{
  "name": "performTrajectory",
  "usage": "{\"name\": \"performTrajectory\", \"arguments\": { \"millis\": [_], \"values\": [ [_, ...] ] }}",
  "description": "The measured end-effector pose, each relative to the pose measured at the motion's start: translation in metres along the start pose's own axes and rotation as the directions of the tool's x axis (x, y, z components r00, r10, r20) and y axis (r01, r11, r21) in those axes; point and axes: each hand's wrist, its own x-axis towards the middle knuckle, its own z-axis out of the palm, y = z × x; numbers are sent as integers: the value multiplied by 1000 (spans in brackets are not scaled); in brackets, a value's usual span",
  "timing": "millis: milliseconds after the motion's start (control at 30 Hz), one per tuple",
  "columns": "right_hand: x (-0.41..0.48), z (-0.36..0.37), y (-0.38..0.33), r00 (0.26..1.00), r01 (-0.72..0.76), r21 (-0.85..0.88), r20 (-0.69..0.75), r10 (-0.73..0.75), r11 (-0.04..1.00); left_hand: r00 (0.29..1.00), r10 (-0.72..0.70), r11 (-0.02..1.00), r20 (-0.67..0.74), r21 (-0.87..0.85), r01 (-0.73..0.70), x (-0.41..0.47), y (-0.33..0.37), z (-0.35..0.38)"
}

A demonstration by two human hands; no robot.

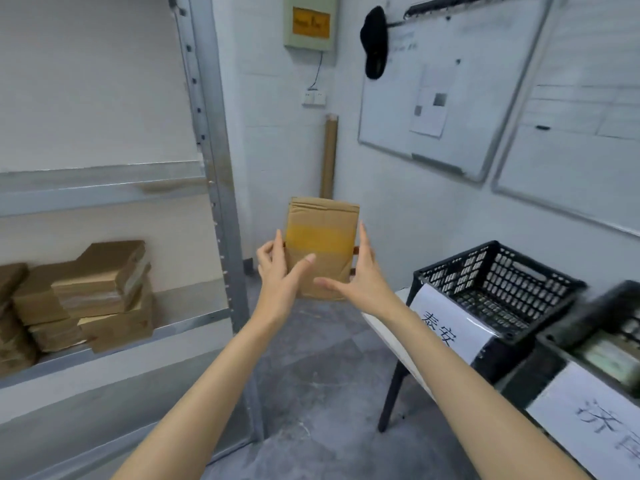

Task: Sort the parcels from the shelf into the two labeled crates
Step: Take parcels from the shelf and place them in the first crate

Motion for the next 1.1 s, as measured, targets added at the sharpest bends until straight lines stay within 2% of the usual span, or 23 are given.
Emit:
{"name": "performTrajectory", "arguments": {
  "millis": [233,333,467,633,833,1000,1100],
  "values": [
    [-49,-103,28,972,-92,31,-214,96,995,976,78,988,202,-148,-48,0,41,101],
    [-79,-147,40,947,-92,96,-299,117,991,941,121,975,315,-215,-54,-13,52,144],
    [-123,-193,53,889,-161,77,-422,179,984,896,120,966,427,-260,-6,-36,59,196],
    [-176,-238,70,794,-277,207,-500,345,938,758,97,951,645,-284,120,-57,70,245],
    [-233,-274,98,685,-343,164,-629,366,925,626,106,975,773,-205,89,-77,78,299],
    [-267,-296,108,706,-394,30,-631,323,919,495,222,959,840,-280,46,-90,82,343],
    [-277,-306,116,682,-433,-85,-681,265,897,431,284,948,856,-318,7,-95,84,374]
  ]
}}
